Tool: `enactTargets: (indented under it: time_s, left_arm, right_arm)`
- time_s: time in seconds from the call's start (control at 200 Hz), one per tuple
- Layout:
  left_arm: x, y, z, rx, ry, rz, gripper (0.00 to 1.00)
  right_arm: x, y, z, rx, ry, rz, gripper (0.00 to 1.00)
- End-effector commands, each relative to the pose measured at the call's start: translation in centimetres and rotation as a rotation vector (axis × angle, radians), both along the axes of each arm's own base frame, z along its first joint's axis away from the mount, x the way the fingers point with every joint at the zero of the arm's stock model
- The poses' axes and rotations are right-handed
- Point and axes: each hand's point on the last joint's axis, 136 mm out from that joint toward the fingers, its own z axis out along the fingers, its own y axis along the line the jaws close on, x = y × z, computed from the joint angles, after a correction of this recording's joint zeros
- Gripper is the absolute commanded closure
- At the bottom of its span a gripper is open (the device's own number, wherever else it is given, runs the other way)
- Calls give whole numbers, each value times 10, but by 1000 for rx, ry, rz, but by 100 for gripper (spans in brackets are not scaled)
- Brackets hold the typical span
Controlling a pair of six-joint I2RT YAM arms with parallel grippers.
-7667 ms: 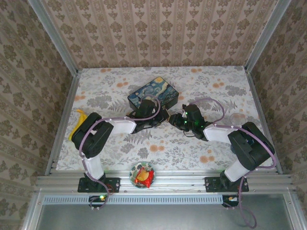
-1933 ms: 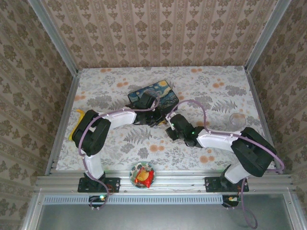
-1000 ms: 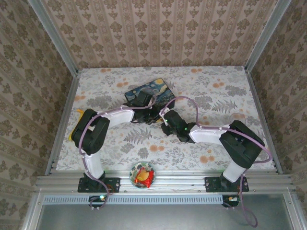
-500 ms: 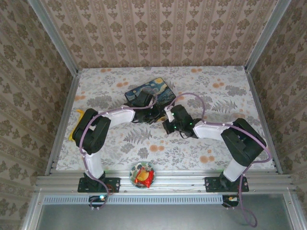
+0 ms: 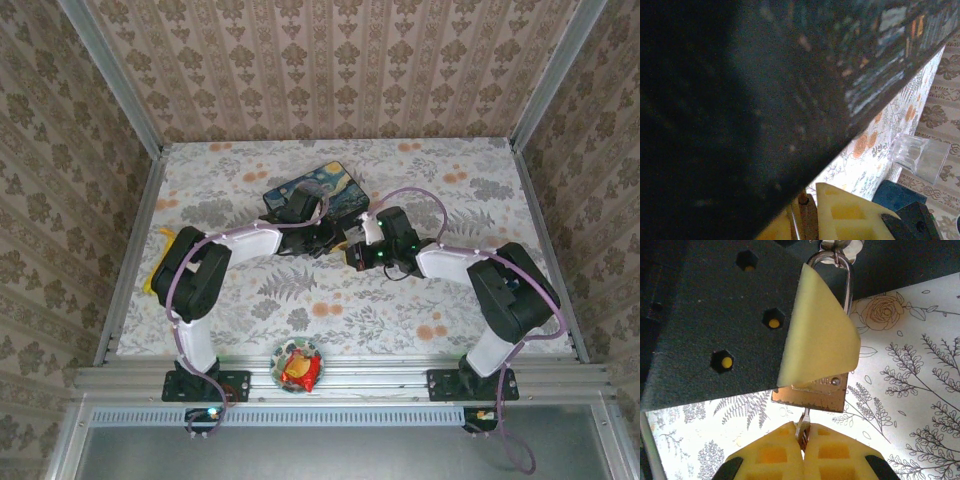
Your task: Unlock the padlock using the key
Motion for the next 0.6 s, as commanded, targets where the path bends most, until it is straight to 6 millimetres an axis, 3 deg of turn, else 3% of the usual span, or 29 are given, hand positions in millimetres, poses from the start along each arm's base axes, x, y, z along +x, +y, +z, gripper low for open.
enactTargets:
  time_s: [0.0, 0.34, 0.485, 0.595]
  left_arm:
    - [-36, -4, -13, -11, 157, -70, 100]
    - [-35, 3, -15, -7, 162, -47, 100]
    - [-34, 3, -14, -7, 155, -46, 87]
    - [-34, 4, -13, -8, 152, -45, 71]
  right_arm:
    - [22, -14, 17, 43, -38, -88, 100]
    - [23, -26, 7, 89, 69, -119, 100]
    - [23, -20, 5, 134, 117, -108, 100]
    - [25, -21, 3, 151, 143, -124, 100]
